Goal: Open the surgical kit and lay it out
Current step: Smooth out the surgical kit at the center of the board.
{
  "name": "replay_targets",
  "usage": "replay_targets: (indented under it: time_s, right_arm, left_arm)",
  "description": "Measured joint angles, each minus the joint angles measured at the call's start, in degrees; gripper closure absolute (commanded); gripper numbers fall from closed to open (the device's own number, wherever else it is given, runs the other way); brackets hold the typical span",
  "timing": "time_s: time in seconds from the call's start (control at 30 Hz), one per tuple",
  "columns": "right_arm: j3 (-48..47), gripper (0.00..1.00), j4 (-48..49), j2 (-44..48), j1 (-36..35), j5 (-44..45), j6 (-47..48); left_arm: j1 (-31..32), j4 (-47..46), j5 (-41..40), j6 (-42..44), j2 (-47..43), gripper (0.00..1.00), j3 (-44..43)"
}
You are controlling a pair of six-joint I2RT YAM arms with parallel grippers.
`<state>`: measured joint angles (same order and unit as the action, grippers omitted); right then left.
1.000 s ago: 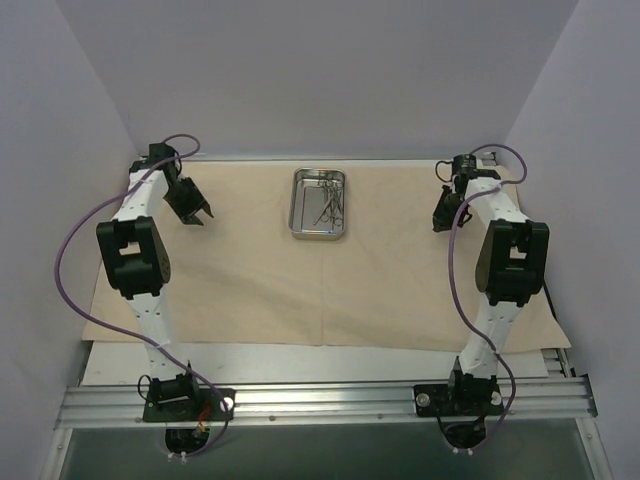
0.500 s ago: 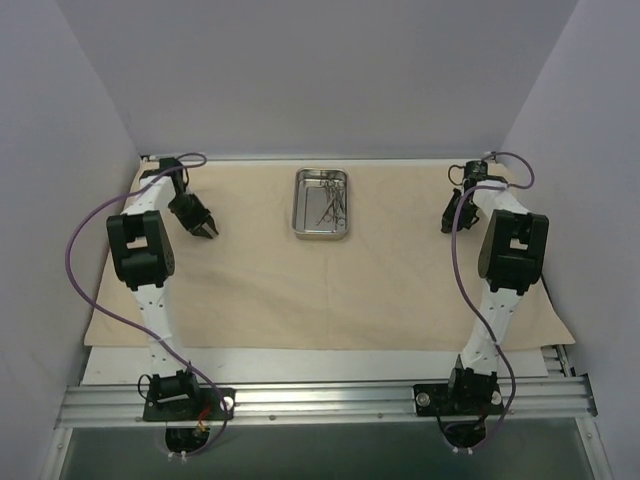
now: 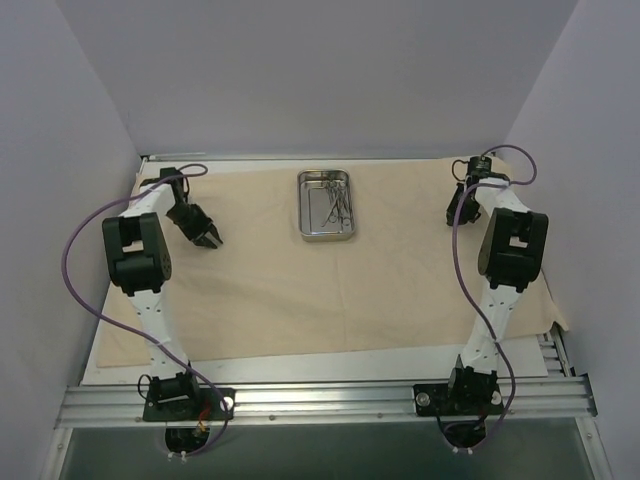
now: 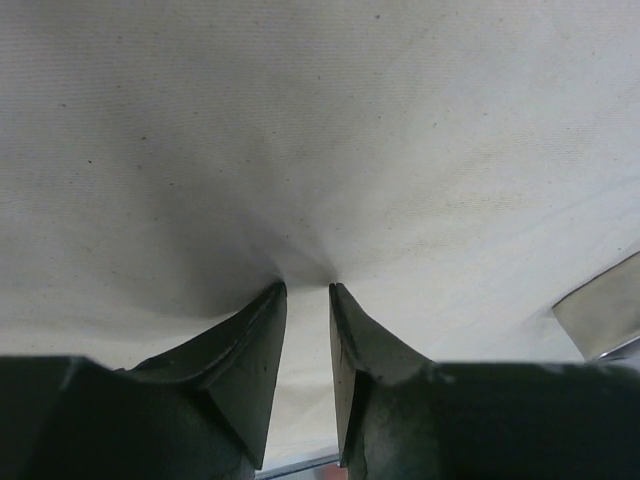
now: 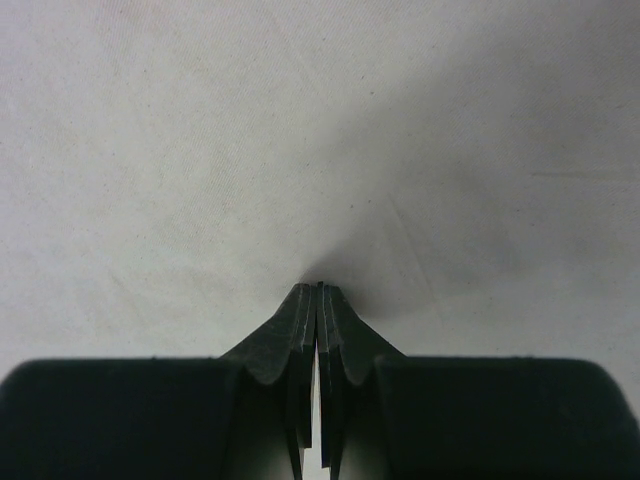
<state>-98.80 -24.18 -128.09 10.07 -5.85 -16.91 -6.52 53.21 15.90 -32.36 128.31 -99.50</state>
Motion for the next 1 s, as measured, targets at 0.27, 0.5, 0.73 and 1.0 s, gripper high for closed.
replay_targets:
  time_s: [0.27,0.5,0.73,1.0]
  right_arm:
    - [13.99,1.0,8.87,7.93,-3.08,0.15,-1.84]
    - [10.1,0.79,4.15,6.56,-3.58,0.02,-1.11]
    - [7.37,0.66,-1.11,6.97,-7.93,-0.17,-0.81]
    - [3.87,0.89,-0.57,10.86,-21.92,-6.14,-1.53]
  left_arm:
    - [-4.11,3.37,0.87,1.07,3.08,0.46,-5.88]
    - [-2.91,2.49,-3.96,2.45,0.0,0.37,-4.02]
    - [-1.42,4.15,-9.57,1.36,-16.41,0.42,5.79]
    - [0.02,5.86,-8.66,-2.19,-37.48,0.89,25.55]
